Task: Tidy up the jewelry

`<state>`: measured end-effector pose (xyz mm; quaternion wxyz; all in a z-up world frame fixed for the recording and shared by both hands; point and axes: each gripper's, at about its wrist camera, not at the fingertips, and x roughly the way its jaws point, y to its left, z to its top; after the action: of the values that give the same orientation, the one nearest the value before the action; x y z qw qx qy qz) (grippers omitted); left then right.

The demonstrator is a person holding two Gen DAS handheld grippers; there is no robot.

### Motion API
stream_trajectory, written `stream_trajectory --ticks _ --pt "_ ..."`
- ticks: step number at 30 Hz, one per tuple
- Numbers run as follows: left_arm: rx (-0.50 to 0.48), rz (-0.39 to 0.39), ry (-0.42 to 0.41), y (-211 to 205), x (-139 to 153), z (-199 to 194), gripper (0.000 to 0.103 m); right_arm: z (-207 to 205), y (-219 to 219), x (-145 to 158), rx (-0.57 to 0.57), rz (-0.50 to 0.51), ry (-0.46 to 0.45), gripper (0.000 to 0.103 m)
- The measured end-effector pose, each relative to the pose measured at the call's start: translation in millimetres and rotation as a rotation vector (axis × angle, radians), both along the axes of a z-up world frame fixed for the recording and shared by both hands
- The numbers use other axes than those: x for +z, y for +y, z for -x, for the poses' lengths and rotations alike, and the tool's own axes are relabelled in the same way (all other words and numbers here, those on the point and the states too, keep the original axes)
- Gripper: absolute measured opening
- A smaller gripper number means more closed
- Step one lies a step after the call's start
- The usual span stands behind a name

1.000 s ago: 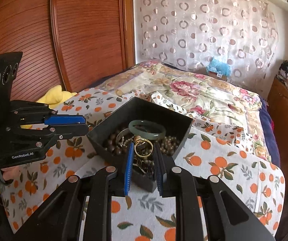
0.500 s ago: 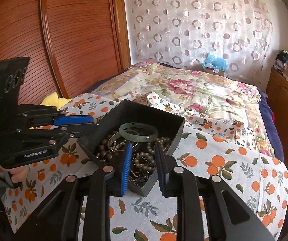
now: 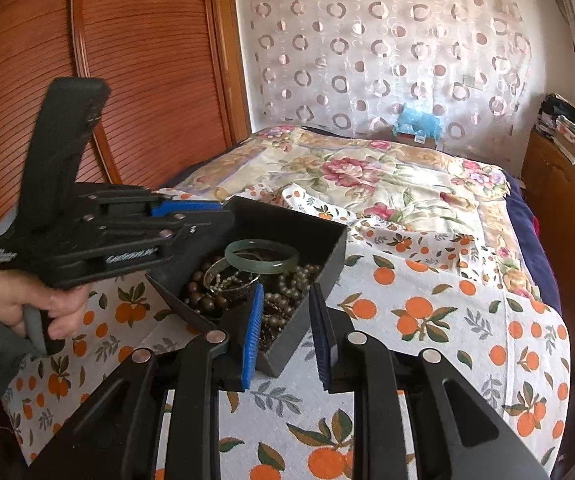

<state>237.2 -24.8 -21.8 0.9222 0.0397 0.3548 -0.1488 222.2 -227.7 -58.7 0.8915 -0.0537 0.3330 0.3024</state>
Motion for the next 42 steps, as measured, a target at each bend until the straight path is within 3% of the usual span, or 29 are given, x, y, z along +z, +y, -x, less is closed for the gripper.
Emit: stream_trajectory --ticks 3,6,8,10,18,21,23,31,42 --pt "0.0 0.001 0.005 -3 -1 -1 0.016 2 -3 0 -0.012 0.001 0.0 0.026" --pt "0.012 0.001 0.001 -1 -1 5 0.04 5 -8 -1 -0.028 0.003 -0.001 0.026" --pt "0.023 0.005 -0.001 1 0 13 0.045 9 -11 -1 -0.041 0.004 -0.007 0.026" --pt "0.051 0.001 -0.009 3 1 22 0.061 14 -13 -1 -0.052 0.0 -0.012 0.026" --pt "0.112 -0.013 -0.059 9 16 74 0.091 43 -22 4 -0.11 -0.023 -0.04 0.027" --pt "0.122 -0.014 -0.067 11 21 90 0.094 52 -24 6 -0.126 -0.04 -0.045 0.037" --pt "0.138 -0.022 -0.076 12 24 102 0.095 59 -25 8 -0.136 -0.049 -0.048 0.039" --pt "0.166 0.008 -0.076 15 28 136 0.095 86 -27 16 -0.178 -0.068 -0.082 0.069" --pt "0.242 0.018 -0.142 17 41 181 0.095 129 -36 32 -0.233 -0.097 -0.16 0.093"
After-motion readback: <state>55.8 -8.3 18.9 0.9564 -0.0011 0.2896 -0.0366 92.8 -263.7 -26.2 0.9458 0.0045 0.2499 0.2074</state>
